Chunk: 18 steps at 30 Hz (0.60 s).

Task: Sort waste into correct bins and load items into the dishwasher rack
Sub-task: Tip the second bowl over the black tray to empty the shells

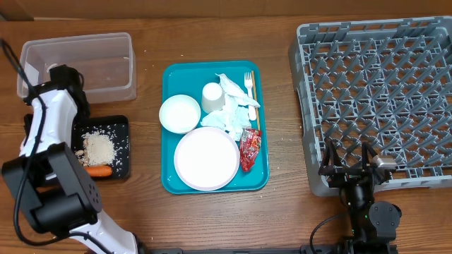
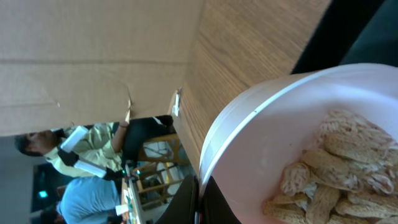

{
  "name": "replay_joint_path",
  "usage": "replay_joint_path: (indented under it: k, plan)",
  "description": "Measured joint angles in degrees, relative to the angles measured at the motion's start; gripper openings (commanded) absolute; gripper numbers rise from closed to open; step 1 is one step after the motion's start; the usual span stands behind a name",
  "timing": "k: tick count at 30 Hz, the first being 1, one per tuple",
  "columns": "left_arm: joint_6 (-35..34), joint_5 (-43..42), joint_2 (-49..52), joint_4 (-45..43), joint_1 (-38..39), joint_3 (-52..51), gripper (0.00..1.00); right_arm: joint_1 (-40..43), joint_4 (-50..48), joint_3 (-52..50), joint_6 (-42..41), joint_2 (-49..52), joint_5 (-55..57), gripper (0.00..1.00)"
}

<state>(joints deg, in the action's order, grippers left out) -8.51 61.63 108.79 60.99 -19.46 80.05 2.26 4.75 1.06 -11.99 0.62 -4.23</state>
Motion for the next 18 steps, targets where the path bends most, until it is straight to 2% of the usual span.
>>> replay_joint_path:
  k: [8, 18]
  plan:
    - [8.52, 3.67, 4.39, -2.32, 0.92, 0.00, 0.04, 0.00, -0.02, 0.00, 0.02, 0.00, -0.02, 1.00]
    - [17.92, 15.69, 6.56, -9.20, 6.01, -0.04, 0.04, 0.00, -0.04, 0.00, 0.02, 0.00, 0.00, 1.00]
